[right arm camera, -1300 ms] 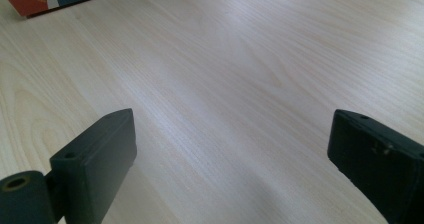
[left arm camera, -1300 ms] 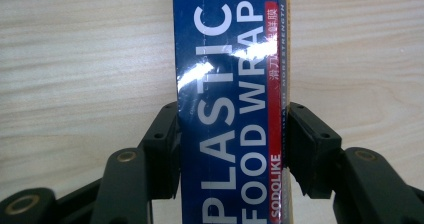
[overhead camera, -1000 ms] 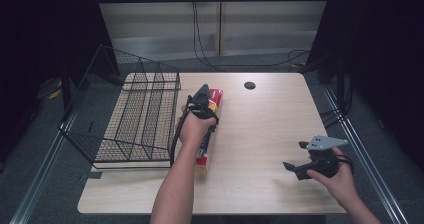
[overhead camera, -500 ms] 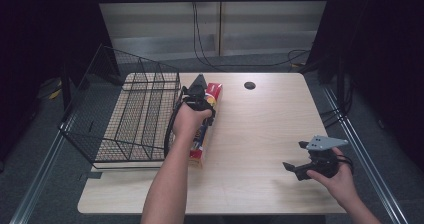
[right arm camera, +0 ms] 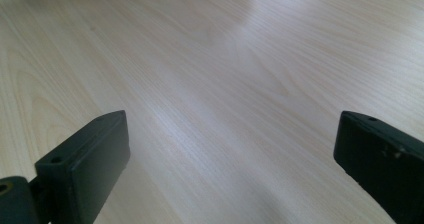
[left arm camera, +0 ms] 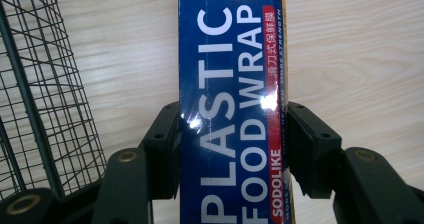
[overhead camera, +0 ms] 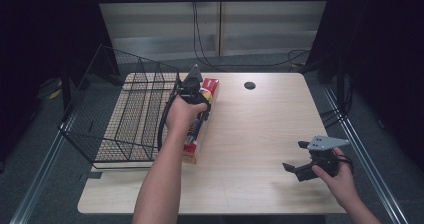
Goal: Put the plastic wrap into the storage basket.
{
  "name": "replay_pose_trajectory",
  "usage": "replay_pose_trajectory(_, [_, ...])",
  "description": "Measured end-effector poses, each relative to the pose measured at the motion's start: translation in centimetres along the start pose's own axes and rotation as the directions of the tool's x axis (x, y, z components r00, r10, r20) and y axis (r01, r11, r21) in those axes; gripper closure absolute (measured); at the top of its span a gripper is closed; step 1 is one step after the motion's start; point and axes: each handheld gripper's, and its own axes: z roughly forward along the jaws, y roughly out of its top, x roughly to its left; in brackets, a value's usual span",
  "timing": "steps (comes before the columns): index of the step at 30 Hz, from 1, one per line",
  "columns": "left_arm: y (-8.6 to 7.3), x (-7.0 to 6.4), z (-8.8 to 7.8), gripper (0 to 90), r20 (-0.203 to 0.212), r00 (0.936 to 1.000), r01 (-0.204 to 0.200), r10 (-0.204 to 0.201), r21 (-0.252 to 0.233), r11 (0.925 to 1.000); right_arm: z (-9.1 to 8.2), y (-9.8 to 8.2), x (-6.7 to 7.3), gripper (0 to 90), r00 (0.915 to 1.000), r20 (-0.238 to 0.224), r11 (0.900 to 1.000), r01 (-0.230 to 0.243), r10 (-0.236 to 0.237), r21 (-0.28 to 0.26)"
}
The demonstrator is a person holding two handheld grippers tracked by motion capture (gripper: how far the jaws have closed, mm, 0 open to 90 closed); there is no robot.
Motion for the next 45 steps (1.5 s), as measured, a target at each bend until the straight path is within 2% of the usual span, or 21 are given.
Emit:
replay_pose_trajectory(6, [0.1,0.1,-1.1,46.5,-0.011,0.9999,0.003,-0.003,-0.004,1.0000,0.0,0.0,0.0,1.5,0.9999,0.011,1.000,-0.007,0.007,0.010])
replay_pose_trajectory(10, [0.1,0.5,-1.8,46.5,0.006,0.9999,0.010,-0.010,-0.001,1.0000,0.0,0.0,0.0,1.5,0.9999,0.009,1.000,-0.006,0.006,0.012])
replay_pose_trajectory(15, [0.2,0.6,-2.6,46.5,-0.008,1.0000,0.002,-0.003,-0.005,1.0000,0.0,-0.1,0.0,1.5,1.0000,0.008,1.000,-0.004,0.004,0.010])
replay_pose_trajectory(24, [0.3,1.1,-4.0,46.6,0.000,1.0000,0.007,-0.007,-0.007,1.0000,0.0,0.0,0.0,1.5,0.9999,0.013,1.000,0.000,0.000,0.014])
replay_pose_trajectory(35, [0.4,1.8,-5.5,46.8,-0.034,0.9994,0.009,-0.009,-0.008,0.9999,-0.1,-0.1,-0.1,1.5,0.9999,0.013,1.000,-0.001,0.001,0.010])
replay_pose_trajectory(45, [0.3,2.3,-7.0,47.1,-0.034,0.9992,0.020,-0.021,-0.017,0.9996,-0.2,0.0,-0.1,1.5,0.9999,0.010,1.000,-0.001,0.001,0.010])
